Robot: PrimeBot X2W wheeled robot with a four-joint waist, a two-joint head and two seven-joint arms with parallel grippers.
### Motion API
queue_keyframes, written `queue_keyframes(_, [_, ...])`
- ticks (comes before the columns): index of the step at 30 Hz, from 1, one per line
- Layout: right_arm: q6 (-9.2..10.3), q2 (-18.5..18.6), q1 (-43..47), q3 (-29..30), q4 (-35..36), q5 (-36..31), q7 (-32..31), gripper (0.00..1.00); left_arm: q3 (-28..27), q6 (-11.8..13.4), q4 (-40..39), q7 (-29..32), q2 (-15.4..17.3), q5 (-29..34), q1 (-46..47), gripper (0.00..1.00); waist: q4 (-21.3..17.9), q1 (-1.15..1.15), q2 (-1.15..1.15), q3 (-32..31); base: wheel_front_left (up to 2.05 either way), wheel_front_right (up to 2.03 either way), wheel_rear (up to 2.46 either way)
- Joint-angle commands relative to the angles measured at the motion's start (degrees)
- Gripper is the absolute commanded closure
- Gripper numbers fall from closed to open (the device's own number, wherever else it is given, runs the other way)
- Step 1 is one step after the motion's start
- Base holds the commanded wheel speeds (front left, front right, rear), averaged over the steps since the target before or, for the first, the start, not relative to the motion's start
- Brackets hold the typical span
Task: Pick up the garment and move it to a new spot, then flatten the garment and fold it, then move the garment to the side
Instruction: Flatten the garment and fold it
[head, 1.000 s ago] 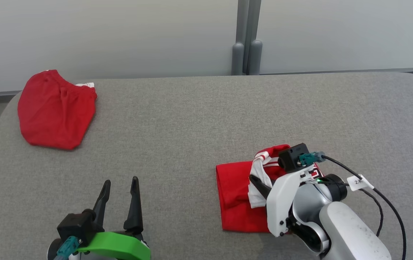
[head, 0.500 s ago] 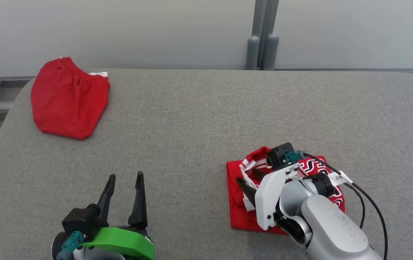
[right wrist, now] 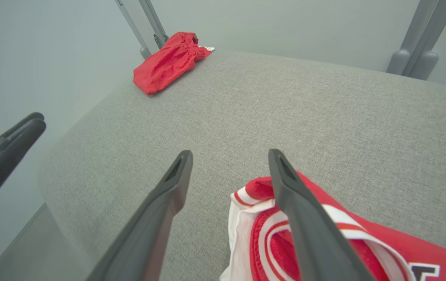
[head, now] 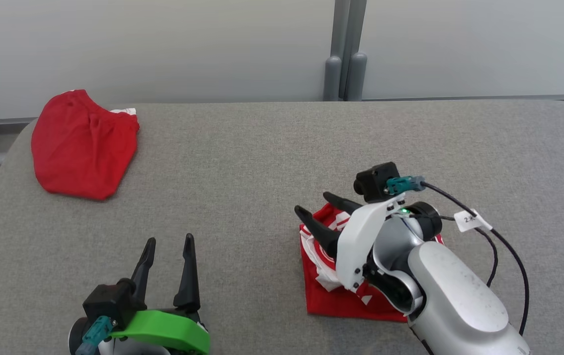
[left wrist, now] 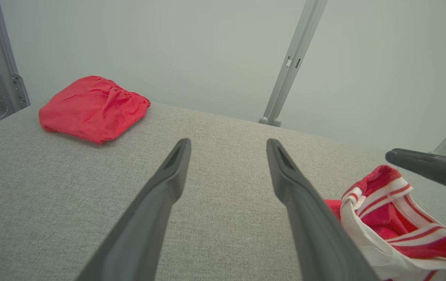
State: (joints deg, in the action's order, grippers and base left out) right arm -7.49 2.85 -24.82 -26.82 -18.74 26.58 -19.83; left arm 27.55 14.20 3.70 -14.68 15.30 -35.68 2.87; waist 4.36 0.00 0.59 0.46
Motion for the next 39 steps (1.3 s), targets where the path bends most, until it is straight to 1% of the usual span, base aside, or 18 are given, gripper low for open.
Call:
queue_keyframes(1, [0.00,0.30,0.15,0.74,1.63,0.23,-0.15,0.00,-0.05,0.41,-0.35,0.15,0.36,0.38,-0.52,0.00,-0.51,0.00,-0.59,-0.29,0.00,0.00,0.00])
queue_keyframes(7, [0.00,0.92,1.79,6.20,7.28,-0.69,1.04,0.00,0.20,0.52,-0.78,0.39,0.59,0.29,-0.82,0.00,-1.18,0.00,-0.59,-0.77,0.00,0.00,0.00])
queue_keyframes(8, [0.00,0.96,2.11,7.41,8.00,-0.97,1.62,0.00,0.26,0.56,-0.85,0.33,0.66,0.26,-0.88,0.00,-1.24,0.00,-0.59,-0.82,0.00,0.00,0.00])
queue_keyframes(9, [-0.01,1.15,3.12,9.90,8.91,-1.48,2.52,0.00,0.40,0.65,-1.00,0.46,0.76,0.30,-0.97,0.00,-1.32,0.00,-0.59,-0.93,0.00,0.00,0.00])
queue_keyframes(12, [0.00,1.54,5.00,13.51,10.04,-2.38,3.81,0.00,0.61,0.81,-1.30,0.68,0.91,0.41,-1.13,0.00,-1.39,0.00,-0.59,-1.08,0.00,0.00,0.00])
queue_keyframes(13, [0.00,1.74,5.63,14.55,10.33,-2.78,4.23,0.07,0.68,0.79,-1.32,0.72,0.98,0.41,-1.17,0.00,-1.41,0.00,-0.59,-1.10,0.00,0.00,0.00])
queue_keyframes(14, [-0.01,1.83,6.44,15.82,10.54,-3.25,4.81,0.43,0.81,0.81,-1.39,0.75,0.97,0.44,-1.21,0.00,-1.47,0.00,-0.59,-1.15,0.00,0.00,0.00])
queue_keyframes(15, [-0.01,2.00,7.33,16.84,10.60,-3.74,5.09,0.67,0.92,0.89,-1.51,0.82,0.95,0.49,-1.27,0.00,-1.51,0.00,-0.59,-1.19,0.00,0.00,0.00])
queue_keyframes(16, [0.00,2.06,8.20,17.91,10.59,-4.11,5.47,0.79,0.99,0.94,-1.64,0.81,1.00,0.51,-1.36,0.00,-1.55,0.00,-0.59,-1.21,0.00,0.00,0.00])
queue_keyframes(17, [-0.01,2.05,9.02,18.87,10.57,-4.36,5.73,0.88,1.06,0.94,-1.73,0.90,1.06,0.51,-1.44,0.00,-1.56,0.00,-0.59,-1.23,0.00,0.00,0.00])
queue_keyframes(18, [0.00,1.99,9.84,19.88,10.48,-4.47,6.07,1.00,1.13,0.94,-1.84,0.93,1.10,0.52,-1.50,0.00,-1.56,0.00,-0.59,-1.24,0.00,0.00,0.00])
queue_keyframes(22, [0.00,1.60,13.56,23.21,9.73,-4.76,7.71,1.00,1.33,1.00,-2.22,1.21,1.28,0.50,-1.69,0.00,-1.36,0.00,-0.59,-1.19,0.00,0.00,0.00])
queue_keyframes(24, [-0.01,1.50,15.26,23.43,9.24,-4.81,9.14,1.00,1.42,1.01,-2.37,1.24,1.37,0.52,-1.72,0.00,-1.16,0.00,-0.59,-1.12,0.00,0.00,0.00])
queue_keyframes(29, [0.00,1.44,19.44,25.15,5.59,-4.20,14.58,1.00,1.15,1.39,-2.69,1.31,1.78,0.45,-1.73,0.00,-0.19,0.00,-0.59,-0.86,0.00,0.00,0.00])
queue_keyframes(34, [-0.01,1.04,21.66,24.65,1.03,-3.82,20.47,1.00,0.60,1.80,-3.06,1.30,2.42,0.32,-1.90,0.00,1.00,0.00,-0.59,-0.45,0.00,0.00,0.00])
queue_keyframes(35, [-0.01,1.04,21.66,24.65,1.03,-3.82,20.47,1.00,0.60,1.80,-3.06,1.30,2.42,0.32,-1.90,0.00,1.00,0.00,-0.59,-0.45,0.00,0.00,0.00])
queue_keyframes(39, [-0.01,0.91,20.89,23.40,-2.95,-3.26,24.18,1.00,0.28,2.31,-3.75,1.64,3.02,0.37,-2.03,0.00,1.94,0.00,-0.59,0.03,0.00,0.00,0.00])
